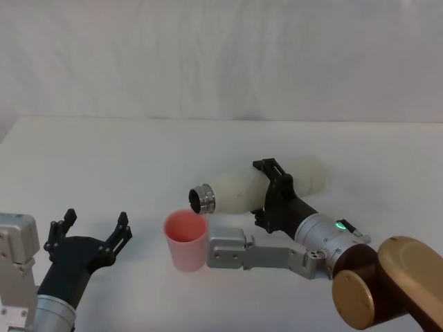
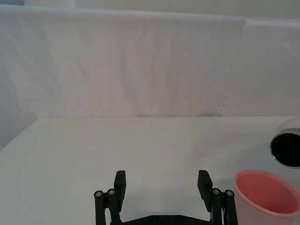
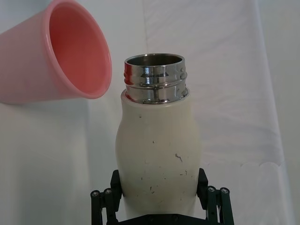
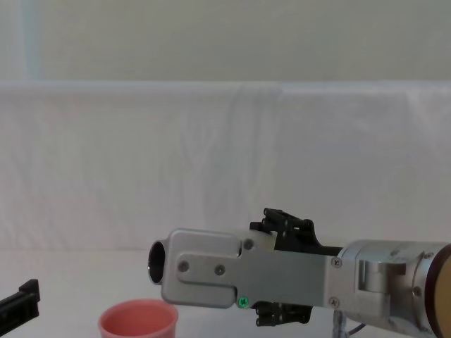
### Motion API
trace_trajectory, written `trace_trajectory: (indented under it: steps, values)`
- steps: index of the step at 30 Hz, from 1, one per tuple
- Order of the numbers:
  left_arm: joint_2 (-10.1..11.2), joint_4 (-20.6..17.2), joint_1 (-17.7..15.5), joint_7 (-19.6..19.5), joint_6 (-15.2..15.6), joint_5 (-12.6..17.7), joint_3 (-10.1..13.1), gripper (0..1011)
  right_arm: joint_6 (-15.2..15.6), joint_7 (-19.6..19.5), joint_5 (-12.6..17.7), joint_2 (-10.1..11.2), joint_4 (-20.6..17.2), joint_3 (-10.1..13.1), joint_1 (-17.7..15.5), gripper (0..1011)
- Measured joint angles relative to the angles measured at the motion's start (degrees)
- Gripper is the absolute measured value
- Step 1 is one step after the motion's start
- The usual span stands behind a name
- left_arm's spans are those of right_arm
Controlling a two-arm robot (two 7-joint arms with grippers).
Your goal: Grasp the thermos with one hand and pour water into the cup lid.
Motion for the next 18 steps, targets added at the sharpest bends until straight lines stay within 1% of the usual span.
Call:
trace_trajectory:
  steps: [18]
  values:
    - [0.00, 0.00, 0.00, 0.00, 0.00, 0.00, 0.00, 1001, 0.86, 0.46, -1.92, -0.01, 0.33, -0.64, 0.58, 957]
